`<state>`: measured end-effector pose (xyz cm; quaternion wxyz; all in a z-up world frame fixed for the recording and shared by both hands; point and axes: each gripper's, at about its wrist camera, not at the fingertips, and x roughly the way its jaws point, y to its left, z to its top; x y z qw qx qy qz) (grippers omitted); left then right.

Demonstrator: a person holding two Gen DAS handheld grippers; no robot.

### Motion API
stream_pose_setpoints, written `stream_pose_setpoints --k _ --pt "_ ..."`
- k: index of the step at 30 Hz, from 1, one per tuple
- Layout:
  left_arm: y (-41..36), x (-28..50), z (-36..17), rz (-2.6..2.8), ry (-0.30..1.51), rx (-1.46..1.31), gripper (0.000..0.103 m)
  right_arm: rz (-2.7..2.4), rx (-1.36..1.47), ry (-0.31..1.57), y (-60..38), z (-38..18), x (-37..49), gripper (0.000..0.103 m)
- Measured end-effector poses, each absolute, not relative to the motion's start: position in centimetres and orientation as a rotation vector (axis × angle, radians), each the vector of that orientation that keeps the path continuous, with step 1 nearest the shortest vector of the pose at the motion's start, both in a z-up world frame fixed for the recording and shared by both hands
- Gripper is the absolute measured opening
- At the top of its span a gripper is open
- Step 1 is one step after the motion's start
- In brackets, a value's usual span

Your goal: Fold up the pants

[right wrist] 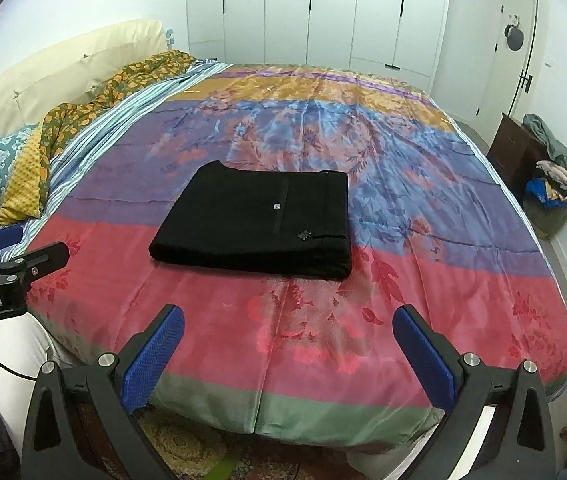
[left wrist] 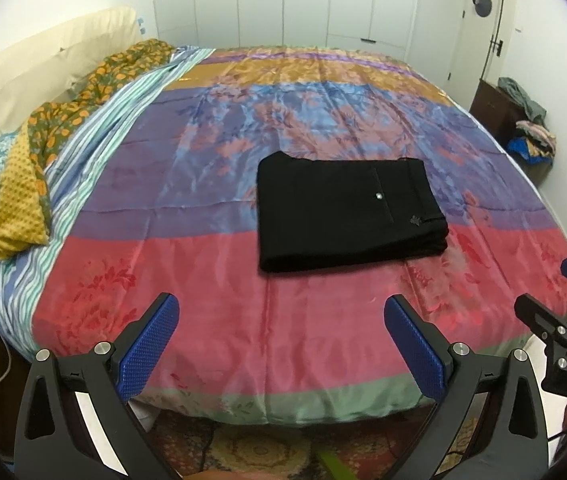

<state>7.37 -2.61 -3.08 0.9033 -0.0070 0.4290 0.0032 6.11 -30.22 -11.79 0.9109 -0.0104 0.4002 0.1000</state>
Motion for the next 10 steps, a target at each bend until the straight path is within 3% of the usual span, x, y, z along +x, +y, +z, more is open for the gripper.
stream_pose_setpoints --k 10 --pt "-2.48 6.77 -2.94 -0.002 0.862 -0.013 0.102 0.200 -0.008 0.838 -30.45 -12.34 6.15 0.103"
